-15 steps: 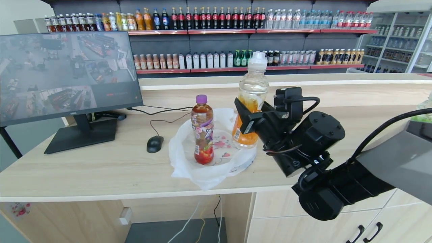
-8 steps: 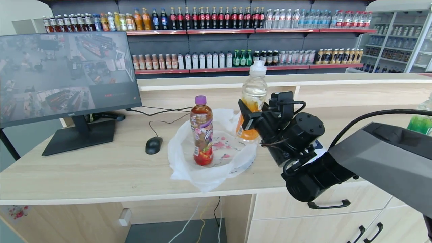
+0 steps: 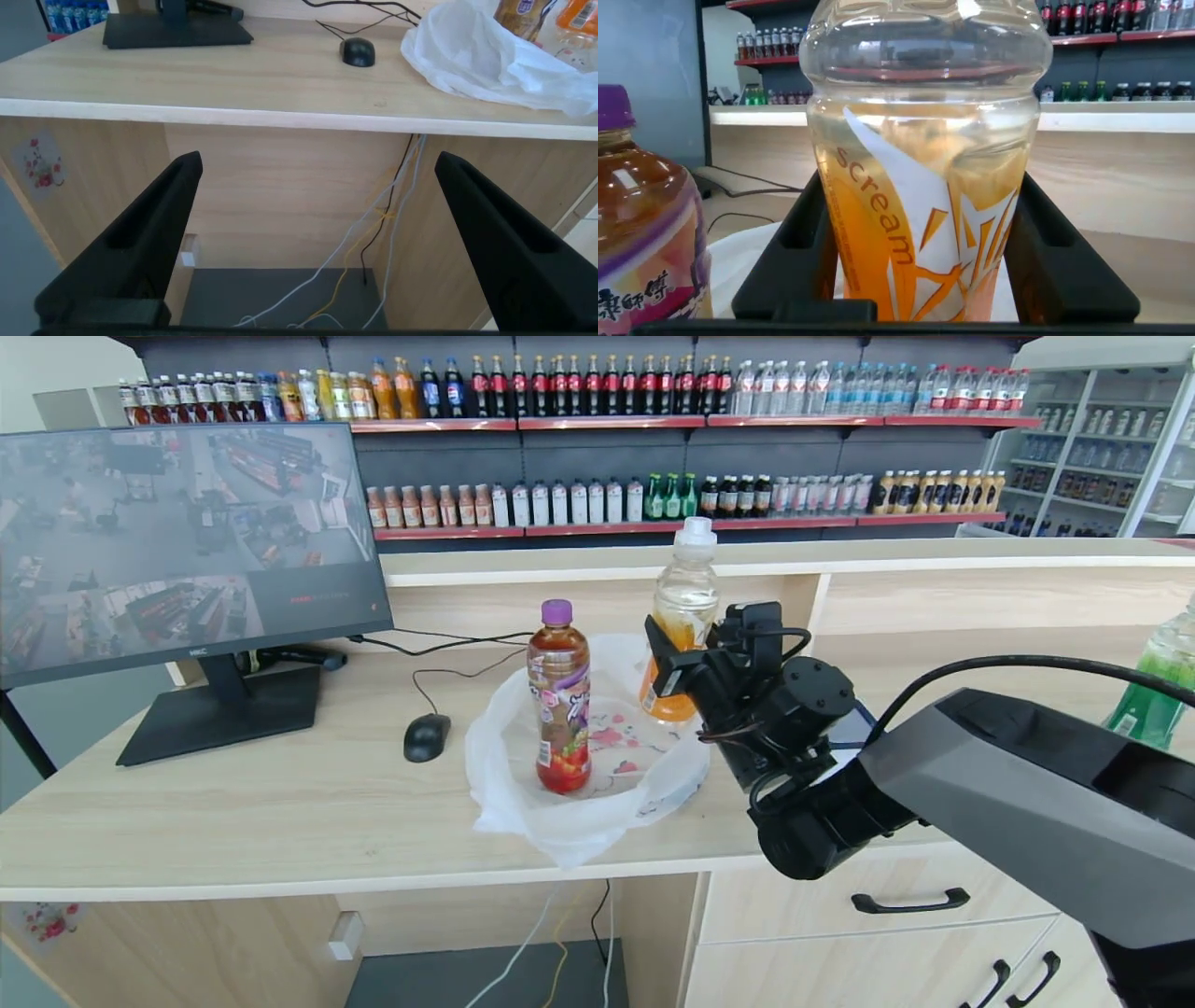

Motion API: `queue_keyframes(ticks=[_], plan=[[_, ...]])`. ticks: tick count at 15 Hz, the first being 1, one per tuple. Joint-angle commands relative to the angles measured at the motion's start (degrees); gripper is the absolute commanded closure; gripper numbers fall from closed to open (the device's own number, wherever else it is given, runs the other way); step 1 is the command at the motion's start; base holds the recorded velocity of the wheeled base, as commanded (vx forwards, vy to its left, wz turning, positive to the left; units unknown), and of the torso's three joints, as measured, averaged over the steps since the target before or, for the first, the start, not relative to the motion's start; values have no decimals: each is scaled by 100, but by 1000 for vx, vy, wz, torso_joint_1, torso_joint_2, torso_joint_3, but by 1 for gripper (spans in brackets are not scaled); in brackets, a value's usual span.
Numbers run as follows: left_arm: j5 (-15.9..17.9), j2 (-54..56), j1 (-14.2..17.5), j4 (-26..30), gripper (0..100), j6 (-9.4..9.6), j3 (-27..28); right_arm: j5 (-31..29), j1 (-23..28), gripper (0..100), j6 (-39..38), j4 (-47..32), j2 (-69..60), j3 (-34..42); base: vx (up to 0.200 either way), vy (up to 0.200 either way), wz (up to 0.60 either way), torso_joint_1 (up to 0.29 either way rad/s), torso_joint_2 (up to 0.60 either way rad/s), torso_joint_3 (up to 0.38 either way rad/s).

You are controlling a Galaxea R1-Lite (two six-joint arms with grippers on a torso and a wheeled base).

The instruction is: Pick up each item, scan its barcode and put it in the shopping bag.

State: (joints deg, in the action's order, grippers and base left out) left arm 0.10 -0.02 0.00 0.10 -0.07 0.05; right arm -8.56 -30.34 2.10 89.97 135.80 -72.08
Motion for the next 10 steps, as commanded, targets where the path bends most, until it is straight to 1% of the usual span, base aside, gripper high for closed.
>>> queue_keyframes(ticks=[1,3,6,10], plan=[[-1,2,0,-1,0,7,4,12,-7,100,1,3,166,-95,0,0,0,0,0,0],[-1,2,0,-1,0,-1,4,249,11,100,1,3,368,-271,0,0,0,0,0,0],[-1,2,9,-1,0,-1,4,276,-7,100,10,3,605,-509,0,0,0,0,0,0],[-1,2,0,-1,0,-1,4,276,2,100,1,3,684,-500,0,0,0,0,0,0]])
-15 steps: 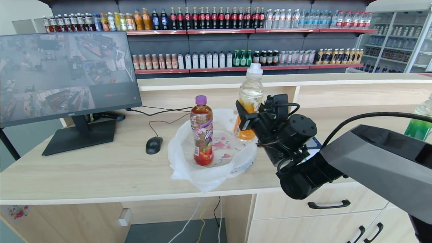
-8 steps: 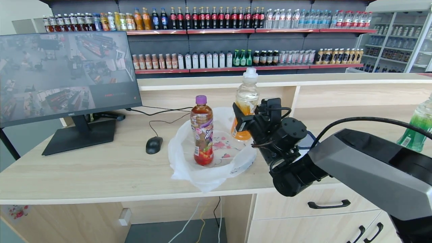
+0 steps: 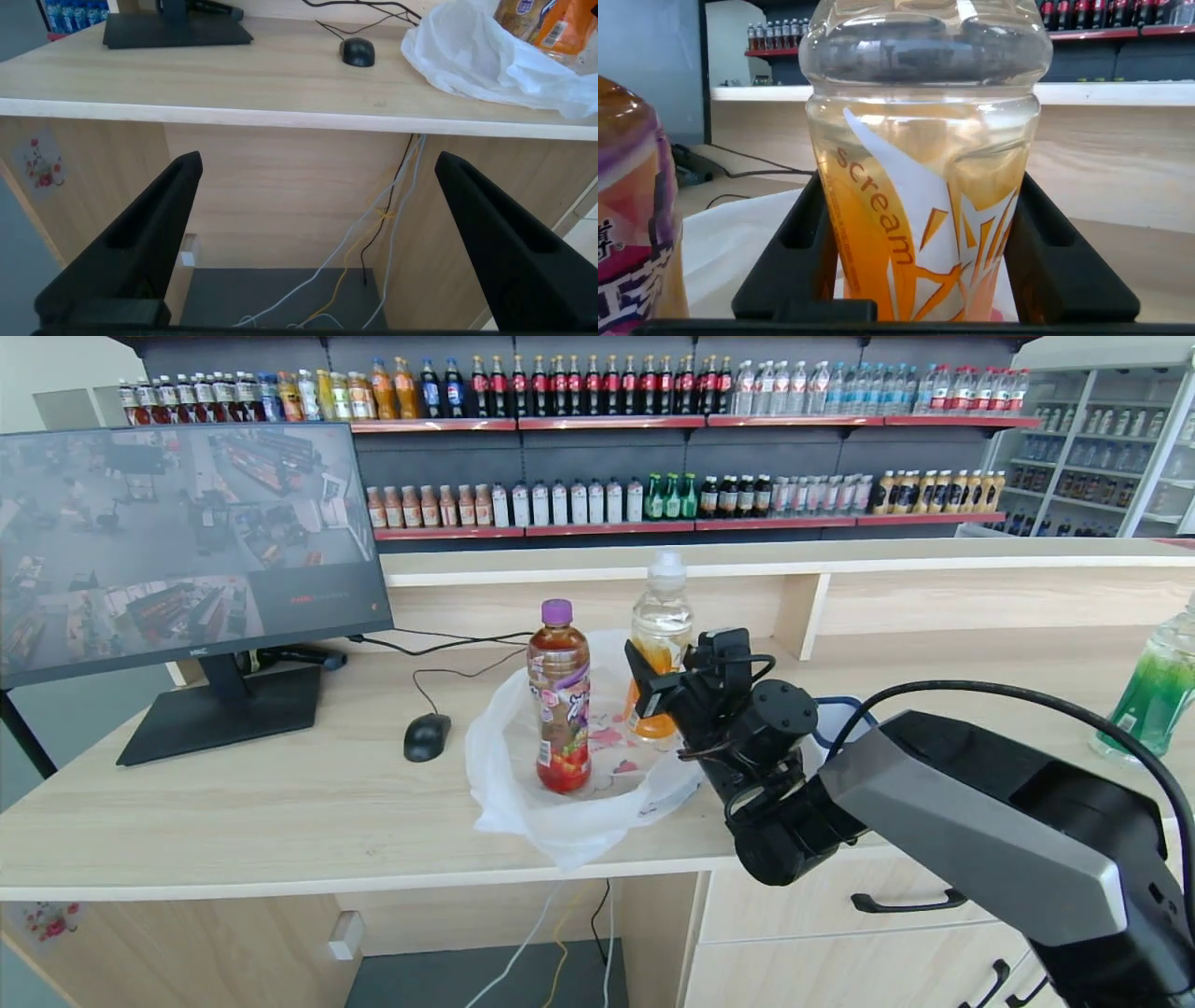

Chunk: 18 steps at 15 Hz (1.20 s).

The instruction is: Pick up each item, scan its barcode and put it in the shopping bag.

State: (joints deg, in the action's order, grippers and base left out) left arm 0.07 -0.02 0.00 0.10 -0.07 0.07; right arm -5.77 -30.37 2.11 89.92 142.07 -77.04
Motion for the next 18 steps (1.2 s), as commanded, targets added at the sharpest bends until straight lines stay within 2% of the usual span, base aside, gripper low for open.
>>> queue_keyframes(ticks=[1,18], plan=[[1,2,0,-1,0,-1,1,-3,-13,100,9,8,84,-4,0,0,0,0,0,0],[1,2,9,-1,0,7,1,-12,-66,100,35,8,269,304,0,0,0,0,0,0]])
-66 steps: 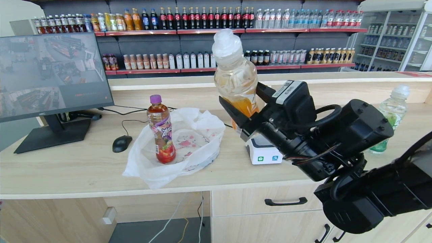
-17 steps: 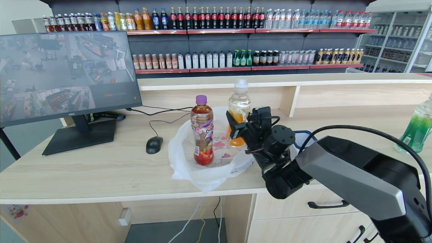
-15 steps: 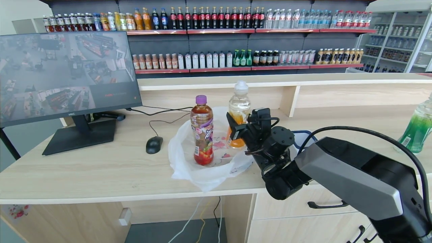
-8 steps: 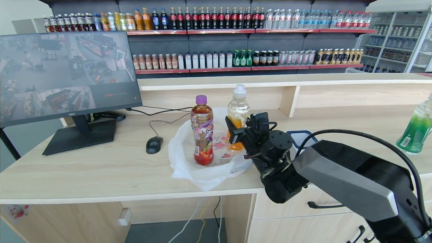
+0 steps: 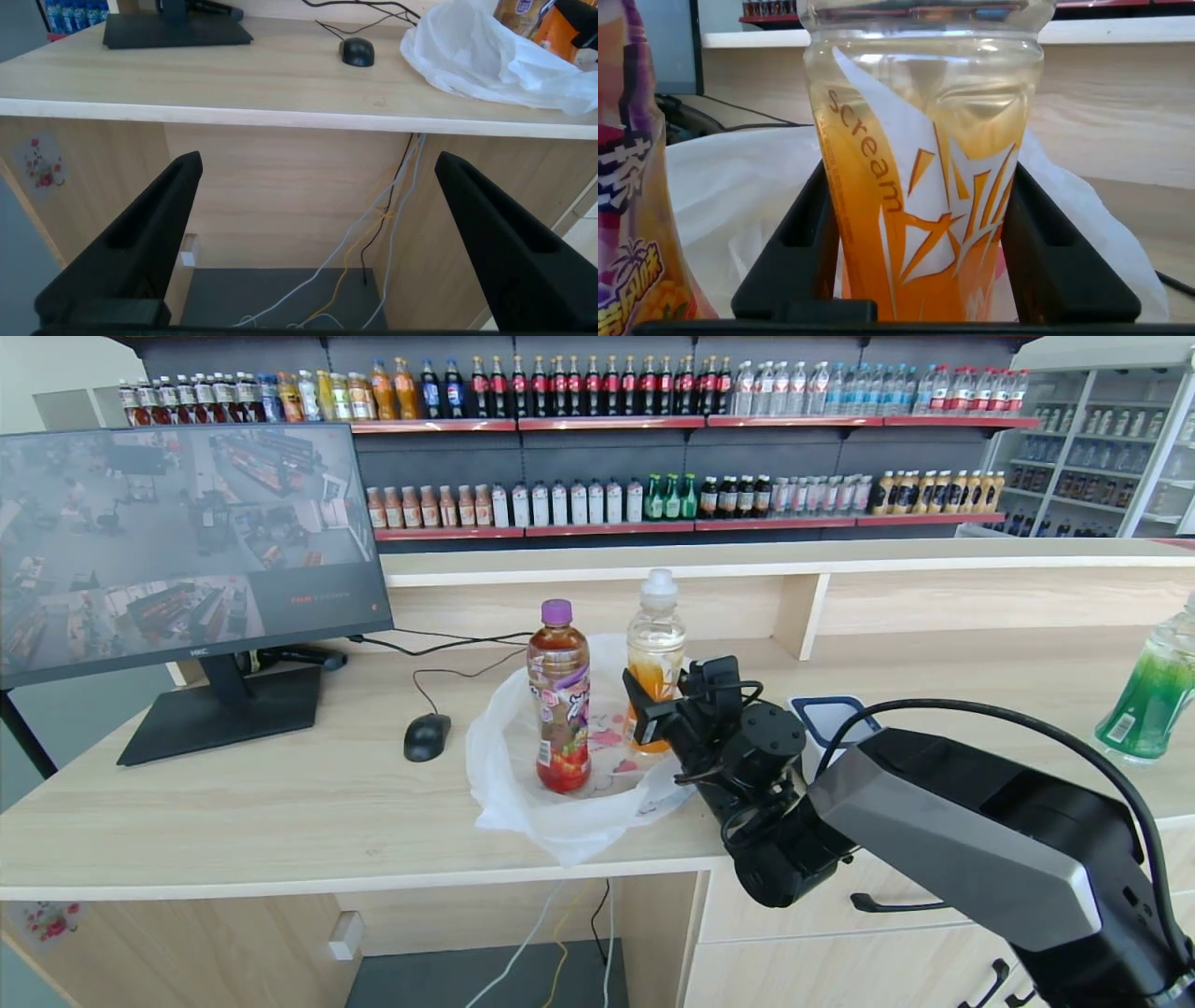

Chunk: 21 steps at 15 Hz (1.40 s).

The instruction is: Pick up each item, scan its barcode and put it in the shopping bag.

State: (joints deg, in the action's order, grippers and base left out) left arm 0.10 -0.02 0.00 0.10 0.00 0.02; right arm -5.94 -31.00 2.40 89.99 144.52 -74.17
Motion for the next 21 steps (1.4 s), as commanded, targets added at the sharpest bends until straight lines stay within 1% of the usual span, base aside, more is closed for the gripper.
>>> queue_keyframes(ticks=[1,5,6,10,15,17,19,20,21], plan=[[-1,2,0,-1,0,0,-2,5,-2,100,-3,1,24,16,0,0,0,0,0,0],[-1,2,0,-1,0,0,-2,5,-2,100,-12,1,15,16,0,0,0,0,0,0],[-1,2,0,-1,0,-9,-2,5,-2,0,-12,1,6,16,0,0,0,0,0,0],[-1,2,0,-1,0,-9,-2,-4,-55,0,-3,1,-12,16,0,0,0,0,0,0],[-1,2,0,-1,0,0,-2,-13,-38,0,24,1,-460,95,0,0,0,0,0,0],[-1,2,0,-1,0,-9,-2,-13,-108,0,41,1,-882,632,0,0,0,0,0,0],[-1,2,0,-1,0,0,-2,-13,-187,0,41,1,-1479,1581,0,0,0,0,0,0],[-1,2,0,-1,0,9,-2,-13,-196,0,41,1,-1690,1888,0,0,0,0,0,0],[-1,2,0,-1,0,18,-2,-13,-213,0,41,1,-2059,2442,0,0,0,0,0,0]])
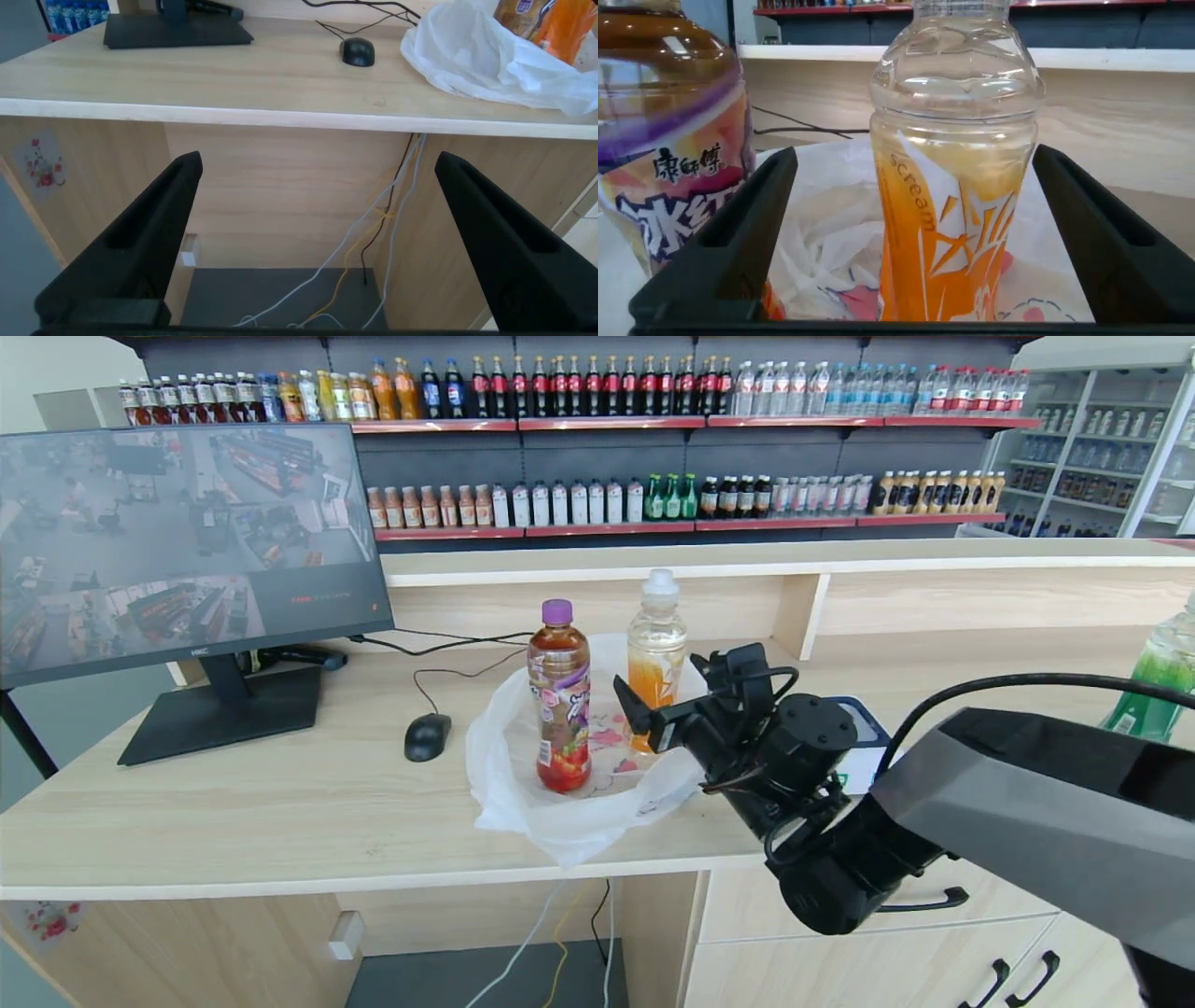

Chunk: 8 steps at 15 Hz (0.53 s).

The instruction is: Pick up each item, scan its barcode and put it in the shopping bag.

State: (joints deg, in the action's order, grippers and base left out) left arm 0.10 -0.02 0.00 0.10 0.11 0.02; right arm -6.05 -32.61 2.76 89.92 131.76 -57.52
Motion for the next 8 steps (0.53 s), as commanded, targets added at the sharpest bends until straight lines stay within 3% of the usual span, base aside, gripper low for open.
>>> queue_keyframes(ticks=[1,8], plan=[[-1,2,0,-1,0,7,-2,-2,-105,0,6,8,-1091,1243,0,0,0,0,0,0],[-1,2,0,-1,0,-2,-2,-2,-272,0,-91,8,-2374,2719,0,0,0,0,0,0]])
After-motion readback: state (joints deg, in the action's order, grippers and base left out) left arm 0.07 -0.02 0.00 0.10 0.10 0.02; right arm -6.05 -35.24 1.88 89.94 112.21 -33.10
